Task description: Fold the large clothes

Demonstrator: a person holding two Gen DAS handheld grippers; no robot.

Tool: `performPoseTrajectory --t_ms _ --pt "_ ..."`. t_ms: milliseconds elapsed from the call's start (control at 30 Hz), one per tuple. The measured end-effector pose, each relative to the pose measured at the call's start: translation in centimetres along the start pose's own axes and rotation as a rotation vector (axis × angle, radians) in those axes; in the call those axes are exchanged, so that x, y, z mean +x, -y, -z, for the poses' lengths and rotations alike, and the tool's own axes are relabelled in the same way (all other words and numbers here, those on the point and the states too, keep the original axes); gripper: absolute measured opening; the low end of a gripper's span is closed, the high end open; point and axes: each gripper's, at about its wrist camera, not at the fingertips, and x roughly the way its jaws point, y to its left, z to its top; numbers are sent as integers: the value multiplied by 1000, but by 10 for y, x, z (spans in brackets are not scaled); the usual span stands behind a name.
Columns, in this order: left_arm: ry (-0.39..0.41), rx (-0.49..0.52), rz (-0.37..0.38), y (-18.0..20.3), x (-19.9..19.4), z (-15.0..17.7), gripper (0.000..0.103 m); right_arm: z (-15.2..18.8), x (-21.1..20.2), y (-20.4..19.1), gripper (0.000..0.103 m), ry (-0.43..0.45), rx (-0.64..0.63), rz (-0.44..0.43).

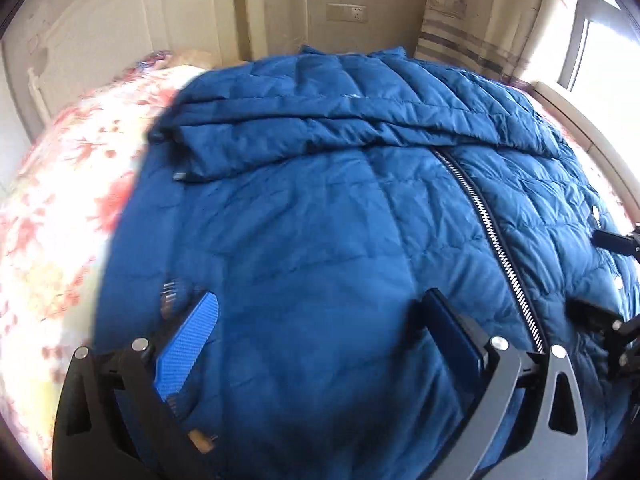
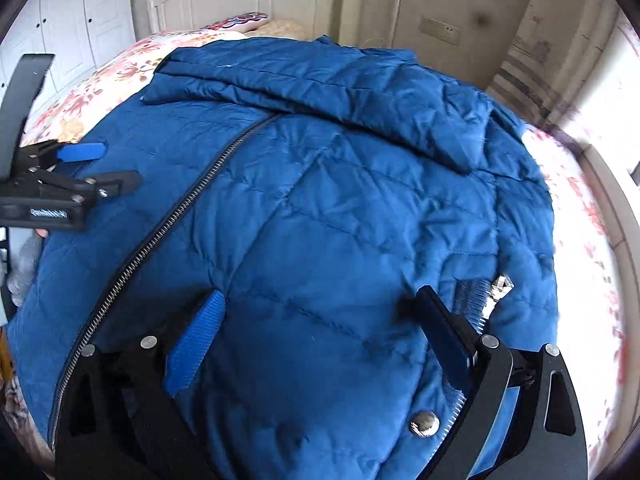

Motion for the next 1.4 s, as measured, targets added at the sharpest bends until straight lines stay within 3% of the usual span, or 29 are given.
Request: performPoseTrajectory --t_ms 100,200,267,333,400,500,600,700,733,767,800,867,967,1067,1167,1300,1400 --pt "59 -80 -6 -24 -27 11 100 11 -17 16 91 24 51 33" --pt "63 -107 -115 -53 -39 28 100 27 -17 37 91 5 97 52" --pt "26 -196 -65 -82 -35 38 100 32 -15 49 91 3 155 19" --pt "33 -280 -60 -99 -43 44 99 37 -25 42 91 19 150 85" --pt "76 -265 -88 -93 -56 46 98 35 -43 26 91 76 114 110" --pt "137 -179 -33 -63 -90 55 99 38 -69 -11 91 145 -5 -12" --pt "142 -19 28 -11 -106 69 100 47 -69 -47 91 109 -137 -26" --pt "62 122 14 29 -88 94 101 62 -40 -62 91 21 -168 -32" --pt "38 119 12 32 -75 103 101 65 -38 -57 92 49 -119 -52" --pt "91 103 21 29 -76 109 101 66 -36 -54 92 47 -94 -73" --pt "93 112 30 28 -77 111 101 66 -35 -49 92 43 -79 -93" --pt "72 110 29 23 -78 109 101 67 -42 -44 92 48 -79 -60" --pt "104 54 -16 2 -90 110 101 74 -60 -38 92 94 -56 8" --pt "75 -7 -64 -27 -83 121 101 96 -65 -10 92 94 22 12" --pt "84 -64 -32 -51 -85 140 101 120 -68 12 92 101 141 -66" --pt "107 -79 -48 -61 -102 153 101 136 -91 15 92 148 136 -20" --pt "115 -153 -39 -84 -111 168 101 162 -107 32 92 176 189 6"
